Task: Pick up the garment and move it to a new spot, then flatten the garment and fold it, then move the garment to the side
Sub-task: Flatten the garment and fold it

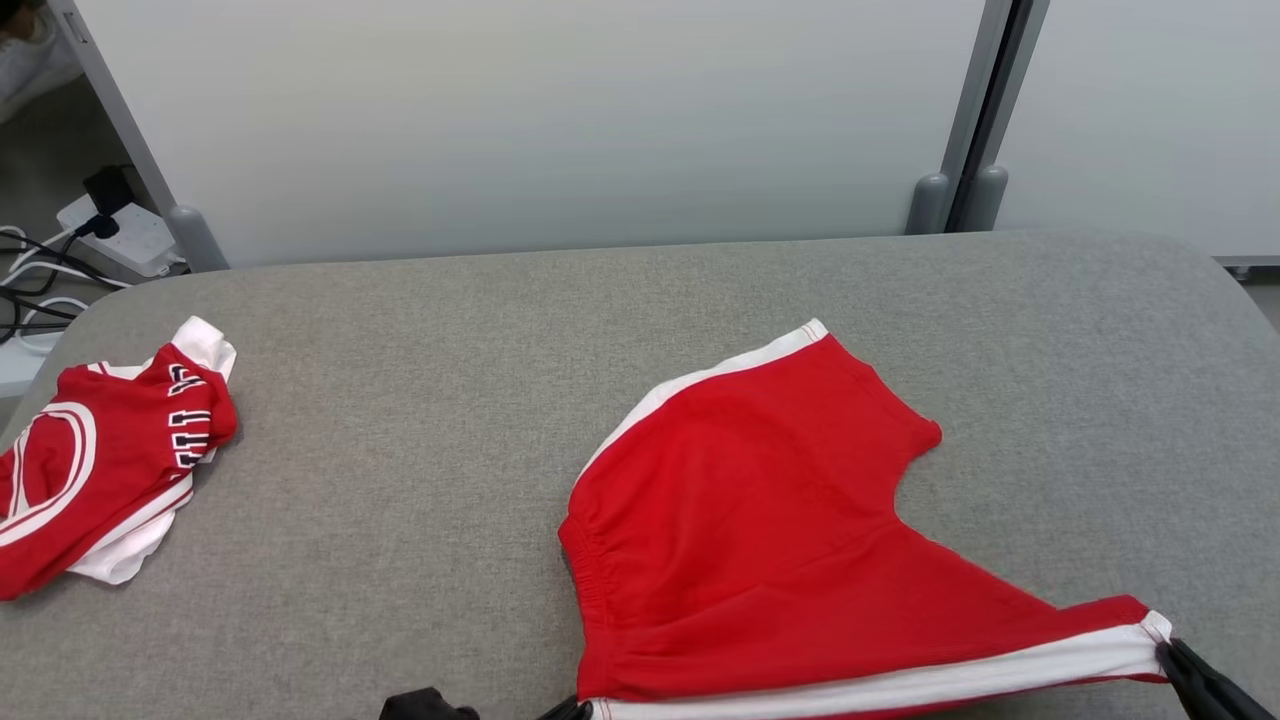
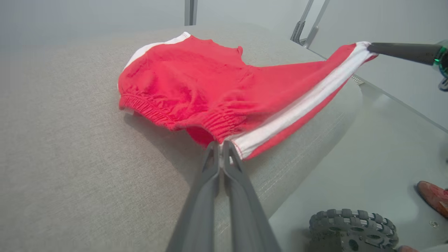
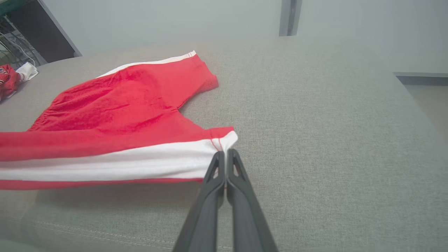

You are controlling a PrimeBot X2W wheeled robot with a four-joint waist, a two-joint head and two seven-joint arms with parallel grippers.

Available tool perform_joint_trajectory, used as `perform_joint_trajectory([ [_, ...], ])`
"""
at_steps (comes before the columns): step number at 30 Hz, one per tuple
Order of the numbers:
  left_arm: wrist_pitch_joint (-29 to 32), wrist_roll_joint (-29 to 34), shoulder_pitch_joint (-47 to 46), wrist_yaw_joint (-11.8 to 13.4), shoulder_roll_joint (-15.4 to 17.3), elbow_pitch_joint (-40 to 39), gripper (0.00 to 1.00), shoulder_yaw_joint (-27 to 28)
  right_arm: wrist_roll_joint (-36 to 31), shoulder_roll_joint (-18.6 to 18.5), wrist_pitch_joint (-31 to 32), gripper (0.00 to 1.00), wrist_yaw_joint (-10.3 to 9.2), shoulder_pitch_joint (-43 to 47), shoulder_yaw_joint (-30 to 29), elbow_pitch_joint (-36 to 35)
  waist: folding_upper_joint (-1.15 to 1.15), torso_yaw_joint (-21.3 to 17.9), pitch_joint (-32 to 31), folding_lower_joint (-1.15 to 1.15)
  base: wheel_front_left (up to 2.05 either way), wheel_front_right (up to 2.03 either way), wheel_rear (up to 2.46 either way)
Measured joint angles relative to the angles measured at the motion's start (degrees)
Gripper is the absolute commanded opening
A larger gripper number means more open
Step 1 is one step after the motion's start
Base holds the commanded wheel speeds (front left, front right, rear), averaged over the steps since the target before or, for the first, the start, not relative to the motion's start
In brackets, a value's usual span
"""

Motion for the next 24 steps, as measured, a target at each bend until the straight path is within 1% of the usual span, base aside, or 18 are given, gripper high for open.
perform_joint_trajectory([
  [2,1.5,-0.3,1.6,1.0,1.3,-3.2,0.00,0.1,-2.4,2.1,3.4,0.00,-0.01,2.4,-2.2,-5.1,0.00,0.0,0.2,0.00,0.00,0.00,0.00],
  [4,2.2,-1.7,2.2,1.2,1.4,-4.9,0.00,0.1,-3.3,4.4,5.4,0.00,-0.01,2.9,-3.7,-8.6,0.00,0.0,0.4,0.00,0.00,0.00,0.00],
  [6,2.6,-2.3,2.2,1.2,0.9,-5.5,0.00,0.0,-5.3,6.1,7.4,0.00,0.00,2.1,-4.9,-8.8,0.00,-0.1,0.7,0.00,0.00,0.00,0.00],
  [8,2.6,-3.2,1.6,1.2,-0.7,-5.0,0.00,-0.3,-6.1,7.6,8.9,0.00,-0.02,0.0,-5.4,-7.1,0.00,0.0,1.0,0.00,0.00,0.00,0.00],
  [11,2.3,-5.7,-0.8,0.5,-4.6,-2.7,0.00,-0.9,-6.1,9.8,10.0,0.00,-0.02,-6.2,-4.8,-1.9,0.00,0.4,1.7,0.00,0.00,0.00,0.00],
  [13,1.5,-7.8,-2.9,0.1,-6.9,-0.4,0.00,-0.8,-5.8,9.9,10.0,0.00,-0.02,-11.4,-4.8,2.7,0.00,0.8,2.4,0.00,0.00,0.00,0.00],
  [14,1.3,-8.8,-4.0,0.1,-8.0,1.0,0.00,-0.7,-5.8,9.9,9.8,0.00,-0.02,-14.1,-4.9,5.2,0.00,1.1,2.8,0.00,0.00,0.00,0.00],
  [15,0.4,-10.5,-6.5,-0.4,-10.1,4.0,0.00,0.1,-6.4,9.7,8.5,0.00,-0.02,-19.4,-4.9,10.0,0.00,1.7,3.6,0.00,0.00,0.00,0.00],
  [19,-1.2,-13.2,-10.8,-0.4,-13.4,10.0,0.00,2.5,-8.1,9.2,4.8,0.00,-0.02,-29.9,-3.1,18.5,0.00,3.2,5.5,0.00,0.00,0.00,0.00],
  [22,-3.9,-12.4,-14.6,0.2,-14.8,14.0,0.00,4.1,-9.3,8.3,0.3,0.00,-0.01,-37.9,-1.5,25.4,0.00,4.4,7.3,0.00,0.00,0.00,0.00],
  [24,-5.2,-12.4,-17.2,0.5,-15.9,16.3,0.00,4.7,-9.8,7.4,-1.3,0.00,-0.01,-43.3,0.8,30.8,0.00,5.1,8.7,0.00,0.00,0.00,0.00],
])
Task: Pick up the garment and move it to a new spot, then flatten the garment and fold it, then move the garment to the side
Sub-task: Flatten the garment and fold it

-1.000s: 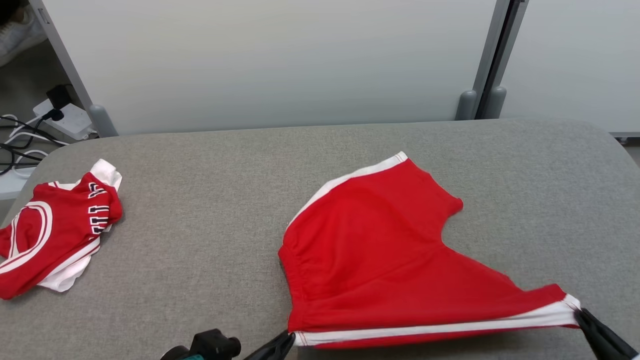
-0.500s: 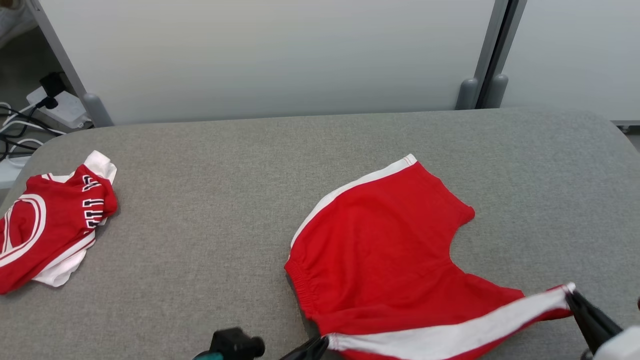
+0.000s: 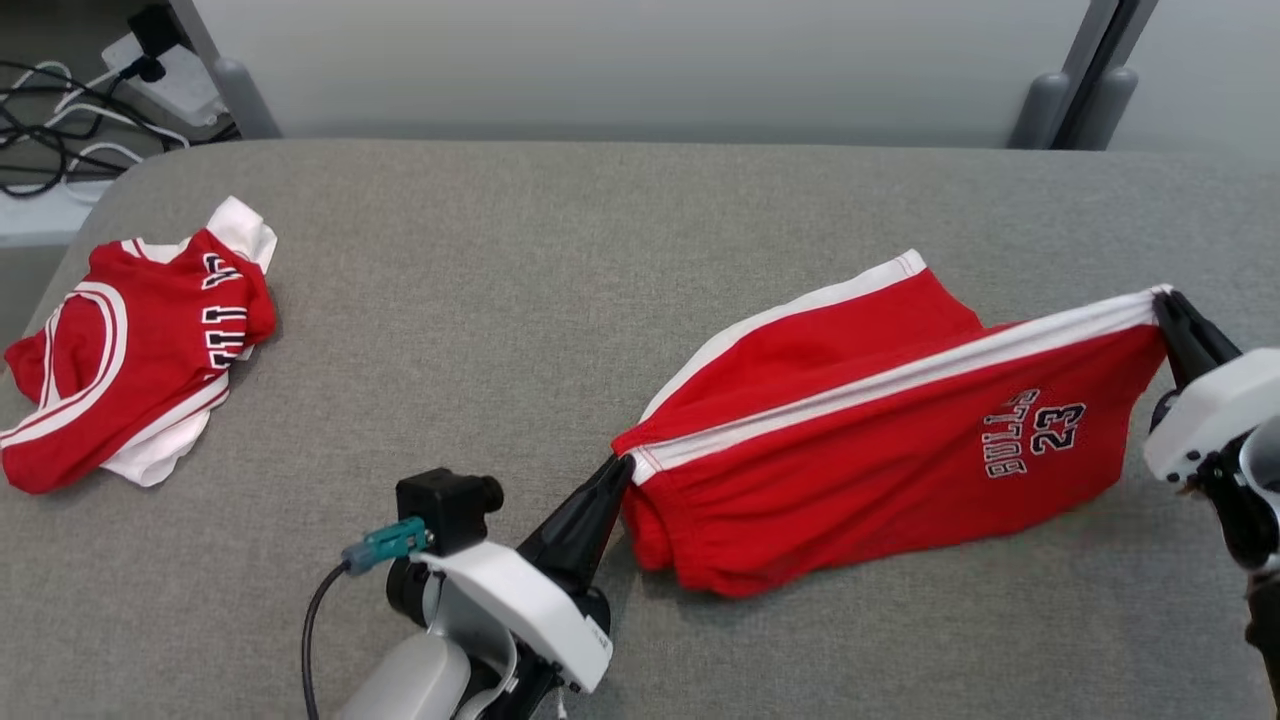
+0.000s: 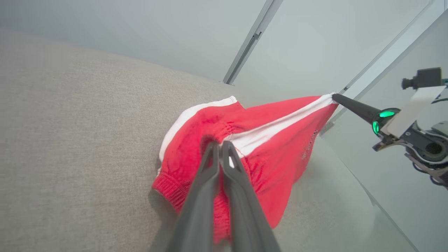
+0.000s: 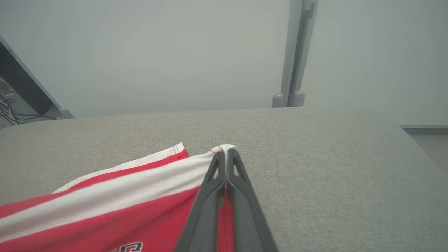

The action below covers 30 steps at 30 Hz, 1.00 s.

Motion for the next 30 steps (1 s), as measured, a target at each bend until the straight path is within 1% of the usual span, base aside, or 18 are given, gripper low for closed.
perform_joint_trajectory([
  [4,-0.9,0.0,-4.6,0.0,-2.6,5.1,0.00,0.2,0.2,-0.5,-3.6,0.00,0.00,-8.7,4.2,10.0,0.00,1.5,2.8,0.00,0.00,0.00,0.00],
  [6,-1.3,-0.1,-6.6,0.1,-3.2,7.7,0.00,0.3,0.5,-0.8,-4.9,0.00,0.00,-12.6,7.2,14.3,0.00,2.3,4.2,0.00,0.00,0.00,0.00],
  [8,-2.0,0.0,-8.8,0.9,-3.5,10.2,0.00,0.3,1.2,-0.9,-6.3,0.00,0.00,-15.9,10.4,17.6,0.00,3.0,5.6,0.00,0.00,0.00,0.00],
  [12,-3.2,-0.1,-12.2,1.8,-4.5,13.4,0.00,0.2,2.9,-1.1,-9.7,0.00,0.00,-21.0,16.4,22.6,0.00,4.3,8.1,0.00,0.00,0.00,0.00],
  [14,-3.8,-0.2,-13.3,1.8,-4.9,14.4,0.00,-0.3,3.3,-1.4,-12.0,0.00,0.00,-22.9,18.7,25.0,0.00,5.0,9.1,0.00,0.00,0.00,0.00],
  [19,-4.9,-1.7,-14.7,1.7,-5.1,16.1,0.00,-2.2,5.2,-1.8,-15.6,0.00,0.00,-27.0,22.6,30.8,0.00,6.7,11.0,0.00,0.00,0.00,0.00],
  [25,-7.4,-3.0,-16.8,1.7,-5.2,18.0,0.00,-4.4,7.8,-1.8,-18.7,0.00,0.00,-29.9,26.4,35.2,0.00,8.0,12.4,0.00,0.00,0.00,0.00],
  [26,-7.6,-3.4,-16.9,1.8,-5.2,18.2,0.07,-4.8,8.1,-1.8,-19.2,0.07,0.00,-30.1,26.9,35.8,0.00,8.1,12.5,0.00,0.00,0.00,0.00],
  [27,-8.0,-3.8,-17.0,1.8,-5.2,18.4,0.16,-5.2,8.5,-1.7,-19.5,0.22,0.00,-30.4,27.4,36.5,0.00,8.1,12.5,0.00,0.00,0.00,0.00],
  [28,-8.3,-3.9,-17.1,1.9,-5.2,18.8,0.20,-5.6,8.9,-1.6,-19.8,0.47,0.00,-30.5,27.7,37.0,0.00,8.0,12.5,0.00,0.00,0.00,0.00],
  [29,-8.5,-3.9,-17.3,2.1,-5.2,19.3,0.22,-5.9,9.2,-1.5,-20.3,1.00,0.00,-30.8,27.9,37.3,0.00,8.0,12.5,0.00,0.00,0.00,0.00],
  [30,-8.8,-4.1,-17.6,2.3,-5.2,19.7,0.28,-6.2,9.5,-1.5,-20.6,1.00,0.00,-30.9,28.2,37.4,0.00,7.9,12.4,0.00,0.00,0.00,0.00],
])
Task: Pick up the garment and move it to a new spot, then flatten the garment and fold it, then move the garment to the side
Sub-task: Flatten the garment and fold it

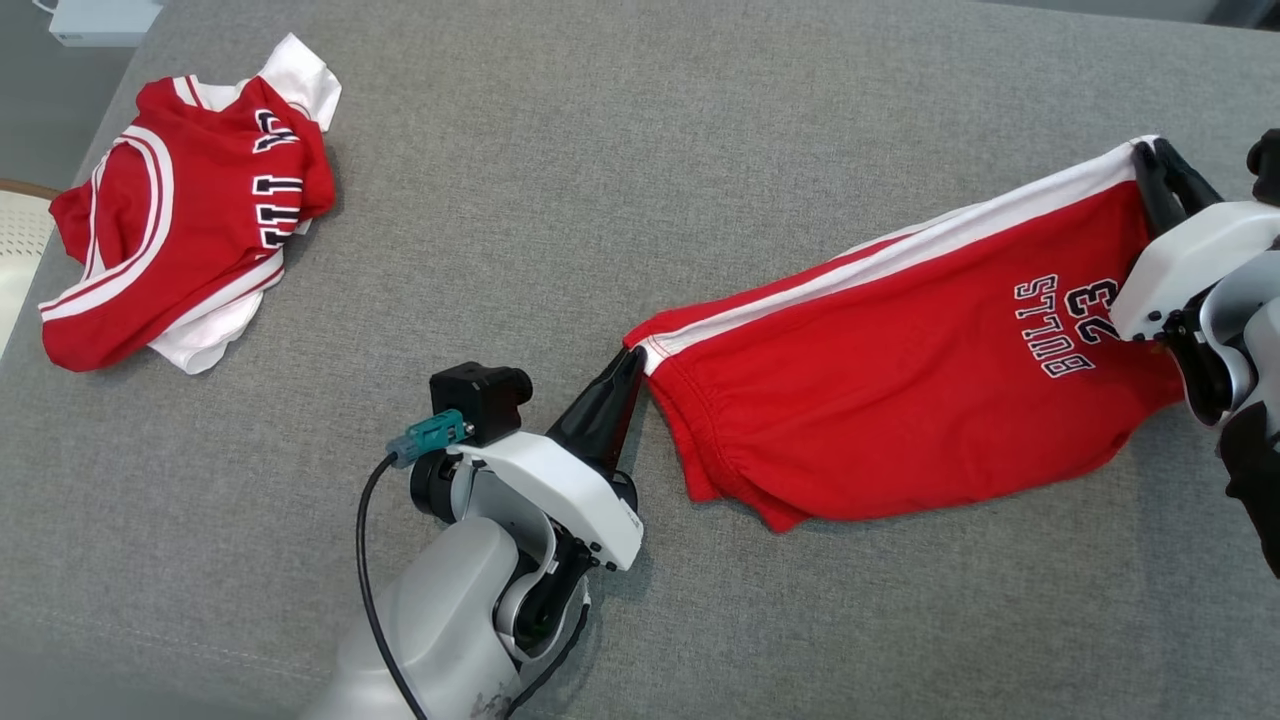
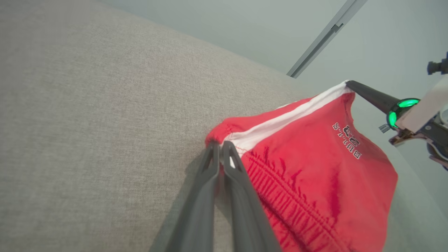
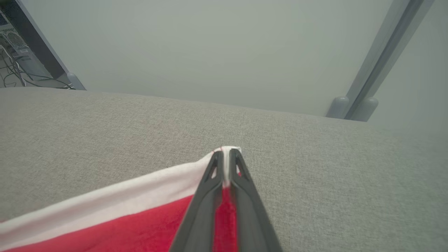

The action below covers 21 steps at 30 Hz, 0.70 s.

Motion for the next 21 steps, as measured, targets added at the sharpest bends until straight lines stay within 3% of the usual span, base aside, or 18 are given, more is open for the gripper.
perform_joint_trajectory([
  [3,-0.8,0.1,-0.5,0.6,0.0,0.9,0.54,-0.9,0.9,0.2,-1.2,1.00,0.00,-0.1,0.5,0.2,0.00,-0.4,-0.5,0.00,0.00,0.00,0.00],
  [4,-1.2,0.1,-0.5,0.7,-0.1,1.4,0.82,-0.9,1.4,0.2,-1.2,1.00,0.00,0.0,0.1,0.1,0.00,-0.4,-0.8,0.00,0.00,0.00,0.00],
  [5,-1.6,0.4,-0.5,1.2,-0.2,1.8,1.00,-1.0,2.1,0.3,-1.5,1.00,0.00,0.1,-0.6,-0.2,0.00,-0.5,-1.2,0.00,0.00,0.00,0.00],
  [12,-2.7,6.4,0.5,5.9,0.7,1.0,1.00,1.1,-0.5,1.1,-1.7,1.00,0.00,8.3,-9.1,-11.3,0.00,-2.3,-4.3,0.00,0.00,0.00,0.00],
  [16,-2.8,13.7,5.7,10.1,2.4,-6.4,1.00,6.0,-5.1,3.7,-1.7,1.00,-0.01,15.8,-15.0,-17.3,0.00,-3.7,-6.5,0.00,0.00,0.00,0.00],
  [21,-2.8,21.5,15.5,13.1,2.6,-14.7,1.00,9.3,-10.2,6.3,-1.7,1.00,-0.01,23.8,-19.5,-21.8,0.00,-4.5,-9.9,0.00,0.00,0.00,0.00],
])
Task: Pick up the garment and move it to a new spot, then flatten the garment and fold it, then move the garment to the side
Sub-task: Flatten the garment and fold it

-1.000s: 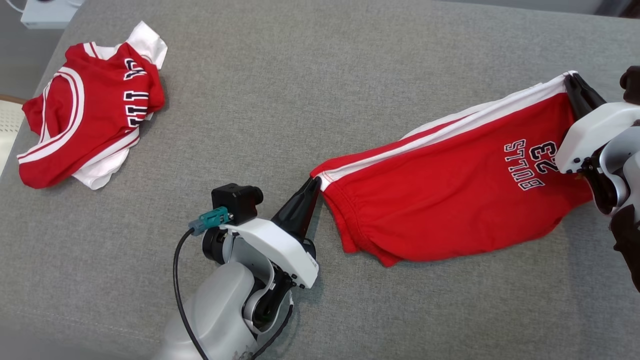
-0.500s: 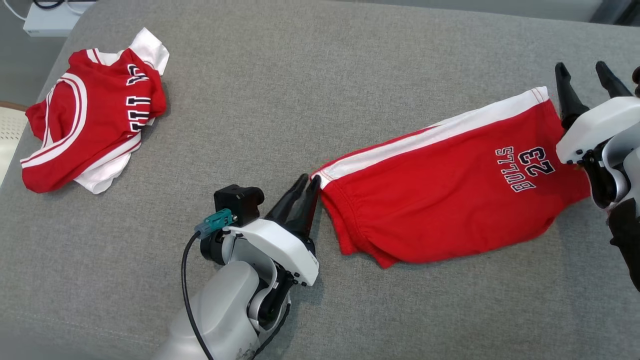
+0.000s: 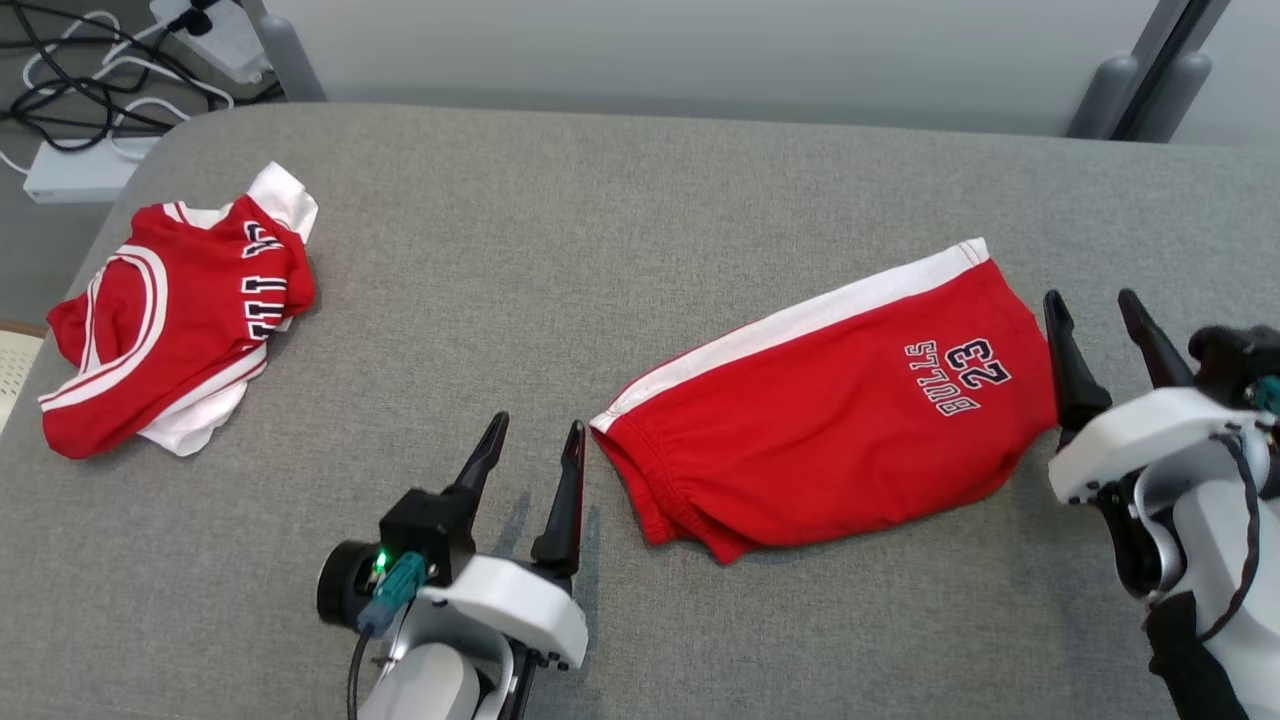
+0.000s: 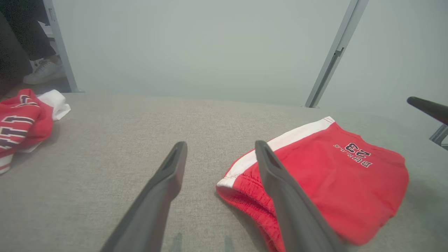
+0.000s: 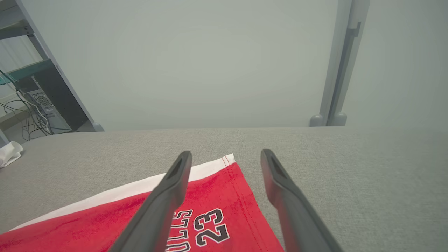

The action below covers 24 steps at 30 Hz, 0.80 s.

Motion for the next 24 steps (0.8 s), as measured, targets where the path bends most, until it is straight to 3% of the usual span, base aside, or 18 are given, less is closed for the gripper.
perform_joint_trajectory([
  [9,0.0,7.0,11.6,1.5,0.0,-9.3,1.00,3.6,-4.0,2.1,0.0,1.00,0.00,12.2,-8.5,-3.6,0.00,1.9,-5.5,0.00,0.00,0.00,0.00],
  [16,0.0,8.3,16.6,2.2,-0.1,-11.3,1.00,3.8,-4.2,3.9,0.0,1.00,0.00,16.6,-11.2,-3.1,0.00,3.4,-7.5,0.00,0.00,0.00,0.00],
  [21,0.0,9.8,17.4,2.0,-0.1,-11.3,1.00,3.0,1.0,4.4,0.7,1.00,0.00,15.3,-11.2,3.3,0.00,3.9,-7.1,0.00,0.00,0.00,0.00],
  [24,0.0,10.6,17.2,1.9,-0.3,-11.3,1.00,2.5,5.2,3.6,4.9,1.00,0.00,11.4,-12.2,7.3,0.00,4.2,-6.2,0.00,0.00,0.00,0.00],
])
